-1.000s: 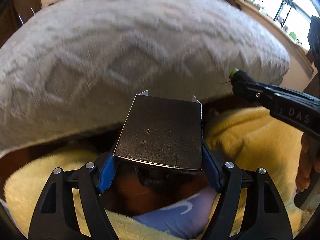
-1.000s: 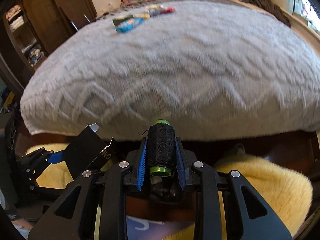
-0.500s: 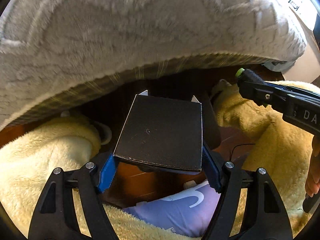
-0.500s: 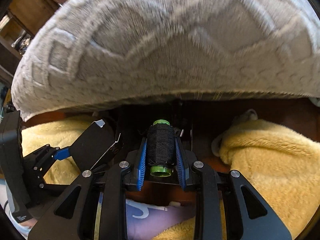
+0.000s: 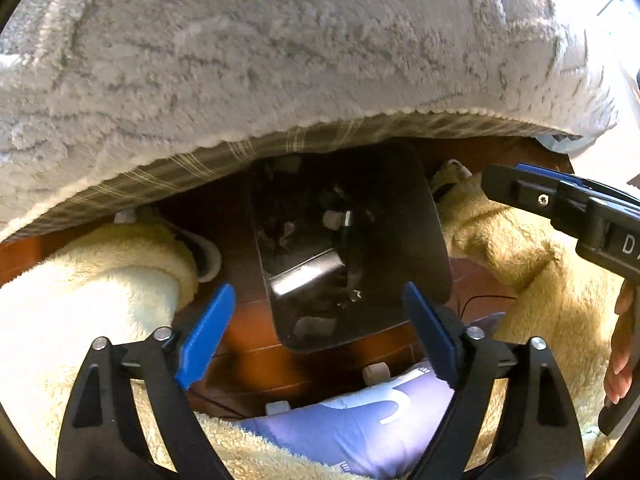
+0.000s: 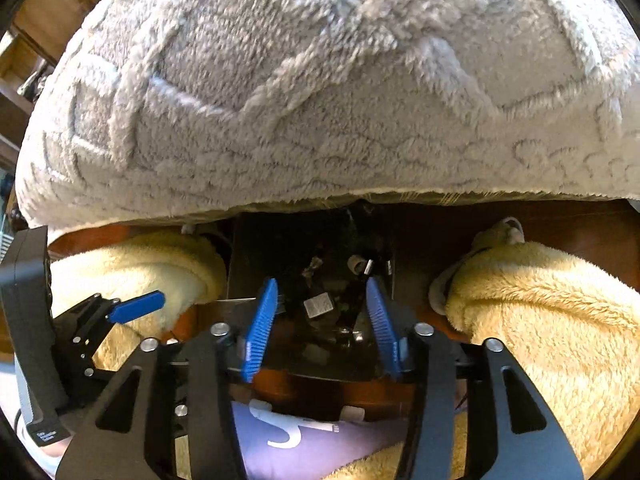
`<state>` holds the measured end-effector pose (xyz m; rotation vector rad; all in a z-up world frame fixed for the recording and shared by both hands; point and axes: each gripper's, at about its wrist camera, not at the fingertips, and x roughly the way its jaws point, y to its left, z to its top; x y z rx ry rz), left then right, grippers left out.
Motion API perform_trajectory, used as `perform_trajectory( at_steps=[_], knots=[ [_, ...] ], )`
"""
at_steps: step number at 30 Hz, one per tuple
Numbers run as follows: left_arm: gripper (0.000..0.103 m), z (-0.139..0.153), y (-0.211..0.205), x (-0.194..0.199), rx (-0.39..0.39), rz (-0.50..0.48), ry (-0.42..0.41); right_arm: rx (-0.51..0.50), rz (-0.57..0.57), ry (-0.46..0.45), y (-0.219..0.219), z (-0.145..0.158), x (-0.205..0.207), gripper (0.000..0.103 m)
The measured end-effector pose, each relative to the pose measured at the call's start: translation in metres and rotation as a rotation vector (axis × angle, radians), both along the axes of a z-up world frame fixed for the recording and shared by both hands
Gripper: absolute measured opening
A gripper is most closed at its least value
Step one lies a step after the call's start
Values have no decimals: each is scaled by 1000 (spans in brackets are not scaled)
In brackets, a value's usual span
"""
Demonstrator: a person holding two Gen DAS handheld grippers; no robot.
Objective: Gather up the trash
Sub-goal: 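Grasp the blue wipes packet with the left tool while the right tool grasps the pipe-cleaner toy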
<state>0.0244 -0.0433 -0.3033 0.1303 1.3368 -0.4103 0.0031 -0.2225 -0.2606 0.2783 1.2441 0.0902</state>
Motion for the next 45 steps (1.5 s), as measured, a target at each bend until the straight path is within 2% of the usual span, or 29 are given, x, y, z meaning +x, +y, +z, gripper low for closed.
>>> perform_trajectory(
  at_steps=[6,9,16,22,24,30,38,43,45],
  knots=[
    [85,31,3,-1,-18,9,-61,-15,-28,-65,-11,34,-1,66],
    [85,65,5,0,-26,3,-138,-50,-52,-168,-21,72,-5,74],
    [85,135,11,20,-34,26,-313,-138,-88,-345,-39,144,22,81],
    [85,175,13,54,-34,44,-412,-178,-96,-408,-48,170,61,81],
    [85,184,14,70,-35,49,-435,-182,-94,-415,-51,169,69,81],
    [85,196,4,127,-39,64,-459,-181,-104,-410,-56,171,128,81],
    [85,191,-21,199,-46,69,-441,-221,-86,-359,-65,160,215,81],
    [84,185,-35,236,-33,75,-427,-238,-67,-327,-66,154,264,70],
    [83,181,-39,246,-28,73,-419,-251,-48,-309,-63,149,282,69]
  ],
)
